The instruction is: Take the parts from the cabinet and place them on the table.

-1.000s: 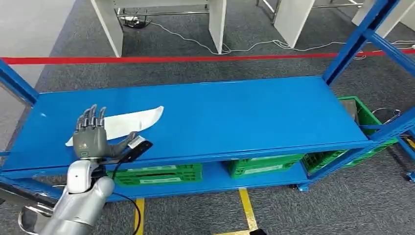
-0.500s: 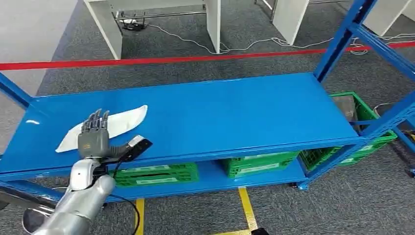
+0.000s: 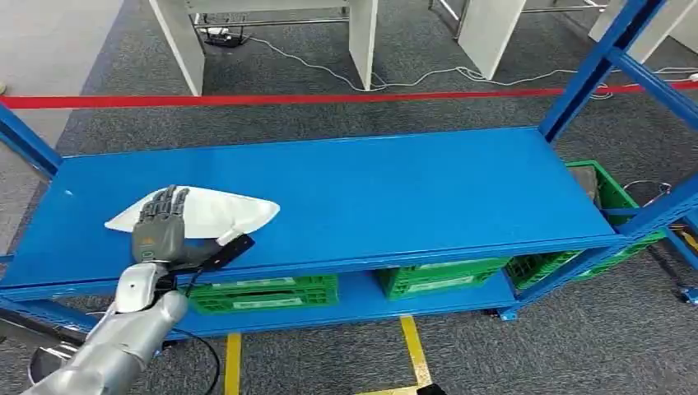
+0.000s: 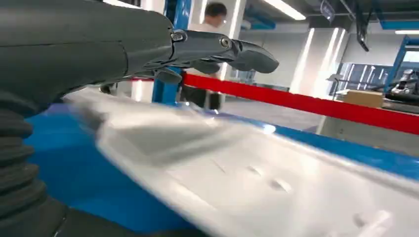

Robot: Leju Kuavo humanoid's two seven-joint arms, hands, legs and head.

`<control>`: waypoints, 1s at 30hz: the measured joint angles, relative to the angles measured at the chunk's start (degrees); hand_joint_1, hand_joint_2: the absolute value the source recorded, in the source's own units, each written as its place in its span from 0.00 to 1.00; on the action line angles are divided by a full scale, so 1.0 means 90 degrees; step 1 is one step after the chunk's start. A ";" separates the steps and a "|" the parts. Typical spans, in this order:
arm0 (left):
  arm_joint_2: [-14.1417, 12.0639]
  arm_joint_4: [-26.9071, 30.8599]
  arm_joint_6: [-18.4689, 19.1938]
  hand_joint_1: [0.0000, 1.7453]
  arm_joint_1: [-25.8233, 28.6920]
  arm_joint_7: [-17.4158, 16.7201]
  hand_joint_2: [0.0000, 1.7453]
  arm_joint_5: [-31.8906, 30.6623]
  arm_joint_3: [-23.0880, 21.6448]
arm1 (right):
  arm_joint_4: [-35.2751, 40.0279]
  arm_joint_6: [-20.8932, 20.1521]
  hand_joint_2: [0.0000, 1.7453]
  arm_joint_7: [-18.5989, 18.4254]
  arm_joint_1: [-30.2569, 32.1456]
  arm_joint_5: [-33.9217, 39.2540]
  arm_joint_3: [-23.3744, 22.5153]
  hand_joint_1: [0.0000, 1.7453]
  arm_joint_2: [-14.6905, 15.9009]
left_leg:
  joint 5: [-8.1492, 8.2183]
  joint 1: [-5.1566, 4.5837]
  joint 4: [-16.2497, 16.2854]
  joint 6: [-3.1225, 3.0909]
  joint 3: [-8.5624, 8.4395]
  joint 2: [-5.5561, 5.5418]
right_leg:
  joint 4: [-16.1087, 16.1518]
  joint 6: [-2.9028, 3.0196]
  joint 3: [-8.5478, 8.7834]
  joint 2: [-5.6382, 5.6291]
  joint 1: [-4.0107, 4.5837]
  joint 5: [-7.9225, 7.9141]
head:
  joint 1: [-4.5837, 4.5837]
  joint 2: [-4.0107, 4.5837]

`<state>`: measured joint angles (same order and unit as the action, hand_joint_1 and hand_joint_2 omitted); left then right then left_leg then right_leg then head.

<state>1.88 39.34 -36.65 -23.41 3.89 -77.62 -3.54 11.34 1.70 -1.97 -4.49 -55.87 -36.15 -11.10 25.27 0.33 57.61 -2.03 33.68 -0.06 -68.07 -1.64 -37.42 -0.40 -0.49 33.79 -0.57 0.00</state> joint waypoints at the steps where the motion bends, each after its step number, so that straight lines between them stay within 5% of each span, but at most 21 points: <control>1: -0.0027 -0.0039 0.0075 0.00 -0.0046 -0.0075 1.00 -0.0034 -0.0015 | 0.0000 0.0000 0.00 -0.0002 0.0012 -0.0007 0.0000 0.00 0.0002 | 0.0001 -0.0006 0.0001 -0.0007 0.0002 0.0004 | -0.0488 -0.0016 -0.0231 0.0000 0.0000 0.0185 | 0.0003 0.0000; 3: -0.0109 -0.0129 0.0218 0.00 -0.0148 -0.0270 1.00 -0.0051 -0.0049 | 0.0000 0.0002 0.00 -0.0041 0.0043 -0.0027 -0.0002 0.00 0.0005 | 0.0001 -0.0009 0.0002 -0.0009 -0.0010 -0.0001 | -0.0772 -0.0031 -0.0378 0.0001 -0.0007 0.0154 | 0.0003 0.0000; 6: -0.0189 -0.0226 0.0097 0.00 -0.0220 -0.0442 1.00 -0.0007 -0.0053 | 0.0000 0.0010 0.00 -0.0068 0.0027 -0.0068 -0.0049 0.00 0.0015 | 0.0000 0.0000 0.0015 0.0018 -0.0028 -0.0008 | 0.0702 -0.0006 0.0380 0.0021 -0.0018 -0.0599 | 0.0007 0.0000; 7: -0.0224 -0.0245 0.0068 0.00 -0.0230 -0.0456 1.00 0.0020 -0.0053 | 0.0000 0.0010 0.00 -0.0068 0.0015 -0.0073 -0.0061 0.00 0.0015 | 0.0005 -0.0016 0.0035 0.0060 -0.0022 -0.0007 | 0.1107 -0.0007 0.0573 0.0033 -0.0023 -0.0586 | 0.0007 0.0000; 8: -0.0276 -0.0262 0.0029 0.00 -0.0234 -0.0464 1.00 0.0020 -0.0048 | 0.0000 0.0010 0.00 -0.0068 0.0000 -0.0075 -0.0078 0.00 0.0012 | 0.0024 -0.0052 0.0062 0.0105 0.0001 -0.0007 | 0.1146 0.0043 0.0655 0.0003 -0.0008 -0.0584 | 0.0005 0.0000; 12: -0.0357 -0.0337 -0.0190 0.00 -0.0242 -0.0505 1.00 0.0034 -0.0031 | 0.0000 0.0027 0.00 -0.0068 0.0019 -0.0097 -0.0102 0.00 0.0015 | -0.0027 -0.0029 0.0036 0.0229 -0.0006 -0.0015 | 0.1159 0.0197 0.0631 0.0009 -0.0005 -0.0651 | 0.0000 0.0000; 13: -0.0374 -0.0352 -0.0277 0.00 -0.0236 -0.0517 1.00 0.0051 -0.0012 | 0.0000 0.0034 0.00 -0.0068 0.0013 -0.0109 -0.0107 0.00 0.0015 | 0.0087 -0.0017 0.0142 0.0269 0.0034 -0.0012 | 0.1168 0.0237 0.0634 0.0022 -0.0018 -0.0674 | -0.0015 0.0000; 15: -0.0420 -0.0405 -0.0360 0.00 -0.0212 -0.0517 1.00 0.0075 0.0039 | 0.0000 0.0051 0.00 -0.0070 0.0005 -0.0129 -0.0126 0.00 0.0015 | 0.0588 -0.0002 0.0972 0.0328 0.0385 -0.0011 | 0.1167 0.0287 0.0618 0.0023 -0.0012 -0.0679 | -0.0039 0.0000; 16: -0.0434 -0.0413 -0.0382 0.93 -0.0180 -0.0517 1.00 0.0061 0.0066 | 0.0000 0.0051 0.00 -0.0073 0.0011 -0.0141 -0.0141 0.00 0.0015 | 0.0809 -0.0001 0.1486 0.0344 0.0610 -0.0011 | 0.1165 0.0293 0.0610 0.0023 -0.0004 -0.0679 | -0.0041 0.0000; 18: -0.0452 -0.0427 -0.0425 1.00 -0.0136 -0.0502 1.00 0.0020 0.0134 | 0.0000 0.0053 0.00 -0.0075 0.0028 -0.0163 -0.0153 0.00 0.0015 | 0.0925 -0.0001 0.2025 0.0344 0.0847 -0.0011 | 0.1161 0.0297 0.0608 0.0022 0.0009 -0.0677 | -0.0039 0.0000; 19: -0.0457 -0.0427 -0.0430 1.00 -0.0115 -0.0449 1.00 0.0020 0.0177 | 0.0000 0.0058 0.00 -0.0068 0.0030 -0.0177 -0.0155 0.00 0.0015 | 0.0752 -0.0002 0.1861 0.0325 0.0760 -0.0011 | 0.1161 0.0297 0.0613 0.0018 0.0018 -0.0676 | -0.0044 0.0000; 22: -0.0478 -0.0427 -0.0437 1.00 -0.0096 -0.0277 1.00 0.0056 0.0308 | 0.0000 0.0075 0.00 -0.0063 0.0021 -0.0202 -0.0158 0.00 0.0012 | -0.0043 -0.0030 0.0291 0.0181 0.0040 -0.0011 | 0.1161 0.0287 0.0639 0.0006 0.0040 -0.0670 | -0.0039 0.0000; 27: -0.0486 -0.0437 -0.0437 1.00 -0.0048 -0.0155 1.00 0.0056 0.0452 | 0.0000 0.0097 0.00 -0.0066 0.0006 -0.0226 -0.0192 0.00 0.0010 | 0.0018 -0.0064 -0.0017 0.0067 -0.0042 -0.0013 | 0.1177 0.0131 0.0588 0.0019 0.0062 -0.0676 | -0.0032 0.0000; 29: -0.0478 -0.0437 -0.0437 1.00 -0.0047 -0.0153 1.00 0.0046 0.0481 | 0.0000 0.0100 0.00 -0.0061 0.0002 -0.0233 -0.0194 0.00 0.0012 | -0.0025 -0.0014 -0.0077 0.0022 -0.0069 0.0006 | 0.0893 0.0079 0.0413 0.0018 0.0056 -0.0428 | 0.0000 0.0000; 30: -0.0478 -0.0439 -0.0437 1.00 -0.0033 -0.0150 1.00 0.0044 0.0488 | 0.0000 0.0100 0.00 -0.0061 0.0001 -0.0233 -0.0199 0.00 0.0012 | -0.0029 -0.0013 -0.0077 0.0007 -0.0058 0.0010 | 0.0433 0.0056 0.0200 0.0019 0.0038 -0.0181 | 0.0020 0.0000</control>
<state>-2.43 35.39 -40.59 -23.70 2.54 -77.22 0.85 11.34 2.60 -2.51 -4.48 -57.96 -37.94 -10.99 25.01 0.21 56.92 -1.97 33.16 0.03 -64.17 -1.13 -35.62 -0.23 -0.15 32.16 -0.39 0.00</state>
